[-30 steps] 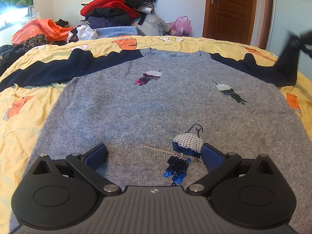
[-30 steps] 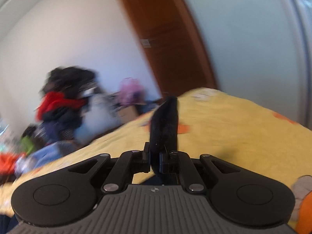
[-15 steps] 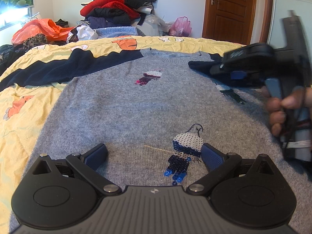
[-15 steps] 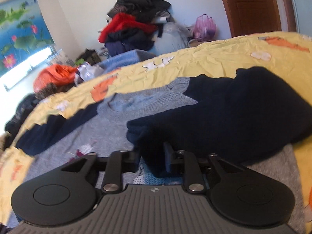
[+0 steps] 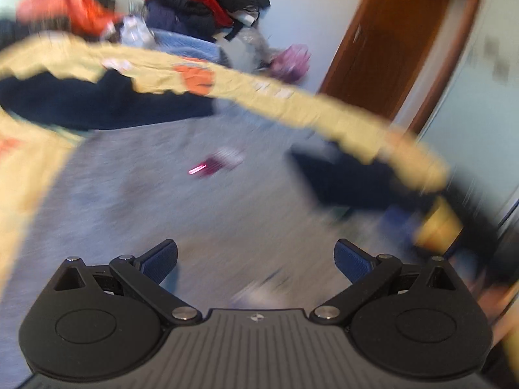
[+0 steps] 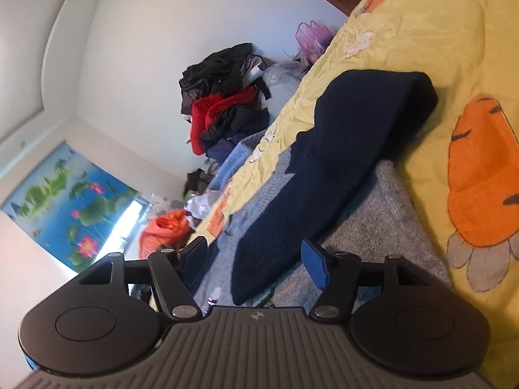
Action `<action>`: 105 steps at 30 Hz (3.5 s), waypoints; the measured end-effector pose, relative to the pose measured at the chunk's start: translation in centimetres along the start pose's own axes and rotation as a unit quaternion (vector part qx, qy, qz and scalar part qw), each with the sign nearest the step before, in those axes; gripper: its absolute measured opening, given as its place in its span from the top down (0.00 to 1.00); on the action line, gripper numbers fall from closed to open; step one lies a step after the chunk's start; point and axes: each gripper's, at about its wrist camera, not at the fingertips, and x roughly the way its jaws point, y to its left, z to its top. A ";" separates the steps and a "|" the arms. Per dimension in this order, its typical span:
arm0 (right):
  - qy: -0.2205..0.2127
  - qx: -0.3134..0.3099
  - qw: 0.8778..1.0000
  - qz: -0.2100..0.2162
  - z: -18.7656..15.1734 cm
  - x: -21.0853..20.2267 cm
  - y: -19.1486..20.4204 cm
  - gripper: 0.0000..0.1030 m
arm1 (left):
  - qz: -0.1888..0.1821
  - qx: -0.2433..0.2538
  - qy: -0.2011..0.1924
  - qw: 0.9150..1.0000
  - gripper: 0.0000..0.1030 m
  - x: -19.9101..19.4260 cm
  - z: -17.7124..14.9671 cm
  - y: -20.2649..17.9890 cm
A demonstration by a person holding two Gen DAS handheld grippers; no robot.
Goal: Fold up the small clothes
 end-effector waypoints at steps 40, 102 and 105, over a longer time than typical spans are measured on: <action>-0.016 0.058 0.997 0.037 0.9 0.1 -2.2 0.36 | 0.097 0.008 0.023 0.995 0.93 9.2 9.7 1.6; 0.022 -0.151 0.985 -0.078 5.6 9.6 0.9 0.18 | 0.128 -0.318 -0.185 0.921 0.18 -2.6 13.9 29.5; 0.022 -0.147 0.986 -0.073 5.6 9.6 0.9 0.17 | 0.131 -0.404 -0.170 0.889 0.18 -2.5 13.7 35.5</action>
